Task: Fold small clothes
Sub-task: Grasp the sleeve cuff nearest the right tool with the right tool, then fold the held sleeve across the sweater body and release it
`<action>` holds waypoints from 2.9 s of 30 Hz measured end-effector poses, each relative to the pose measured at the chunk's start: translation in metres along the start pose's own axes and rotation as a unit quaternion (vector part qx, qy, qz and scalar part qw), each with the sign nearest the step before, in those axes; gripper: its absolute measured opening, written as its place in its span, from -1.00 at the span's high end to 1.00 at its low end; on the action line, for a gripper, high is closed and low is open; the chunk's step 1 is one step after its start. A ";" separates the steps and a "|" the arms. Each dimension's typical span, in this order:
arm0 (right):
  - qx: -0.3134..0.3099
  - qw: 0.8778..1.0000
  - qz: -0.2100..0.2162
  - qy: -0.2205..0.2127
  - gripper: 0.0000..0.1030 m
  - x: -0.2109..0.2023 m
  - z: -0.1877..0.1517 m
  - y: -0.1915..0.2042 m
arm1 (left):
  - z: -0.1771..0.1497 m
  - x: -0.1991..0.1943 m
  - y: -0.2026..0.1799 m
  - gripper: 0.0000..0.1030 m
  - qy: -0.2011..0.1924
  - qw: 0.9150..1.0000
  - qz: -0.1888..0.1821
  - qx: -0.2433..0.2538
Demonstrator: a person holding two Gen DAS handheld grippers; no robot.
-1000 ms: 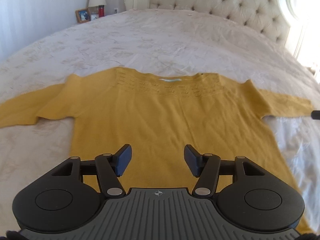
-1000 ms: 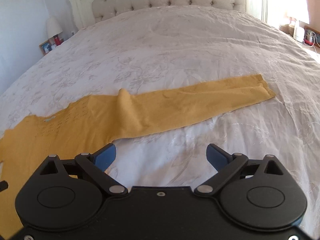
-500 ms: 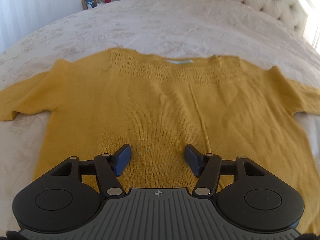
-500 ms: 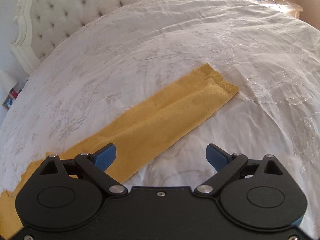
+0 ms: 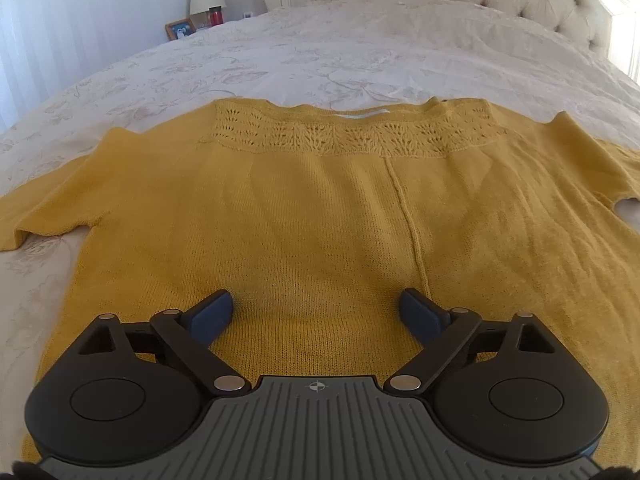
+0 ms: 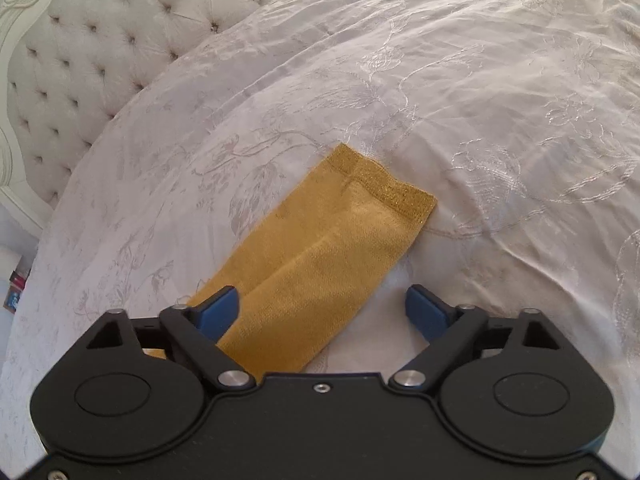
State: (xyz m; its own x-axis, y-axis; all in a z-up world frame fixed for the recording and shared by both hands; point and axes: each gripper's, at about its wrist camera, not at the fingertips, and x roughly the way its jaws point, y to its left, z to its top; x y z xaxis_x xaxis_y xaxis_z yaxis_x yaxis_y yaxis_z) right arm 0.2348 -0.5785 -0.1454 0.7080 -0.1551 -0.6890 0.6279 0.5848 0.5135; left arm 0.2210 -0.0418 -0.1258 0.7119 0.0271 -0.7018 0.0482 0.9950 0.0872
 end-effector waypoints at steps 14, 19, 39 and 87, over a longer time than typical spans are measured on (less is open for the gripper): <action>-0.181 0.979 0.086 -0.020 0.74 -0.071 0.009 0.127 | 0.014 -0.029 0.019 -0.77 -0.020 0.999 -0.014 -0.029; -0.229 0.956 0.181 0.001 0.74 -0.097 -0.027 0.208 | 0.020 -0.051 0.039 -0.77 -0.029 0.998 -0.030 -0.048; -0.347 0.908 0.233 0.014 -0.39 -0.084 -0.284 0.295 | 0.022 -0.058 0.102 -0.77 -0.020 0.997 -0.032 -0.065; -0.249 0.961 0.096 -0.076 -0.49 -0.072 -0.235 0.225 | 0.093 0.064 0.068 -0.75 0.034 0.992 -0.105 -0.055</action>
State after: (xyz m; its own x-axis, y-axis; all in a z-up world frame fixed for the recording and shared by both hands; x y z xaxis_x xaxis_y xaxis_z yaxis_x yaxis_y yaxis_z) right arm 0.2487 -0.2485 -0.1005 0.8582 -0.0990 -0.5036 0.2751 0.9171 0.2885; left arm 0.3349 0.0184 -0.0987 0.6454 -0.1790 -0.7426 0.1107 0.9838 -0.1410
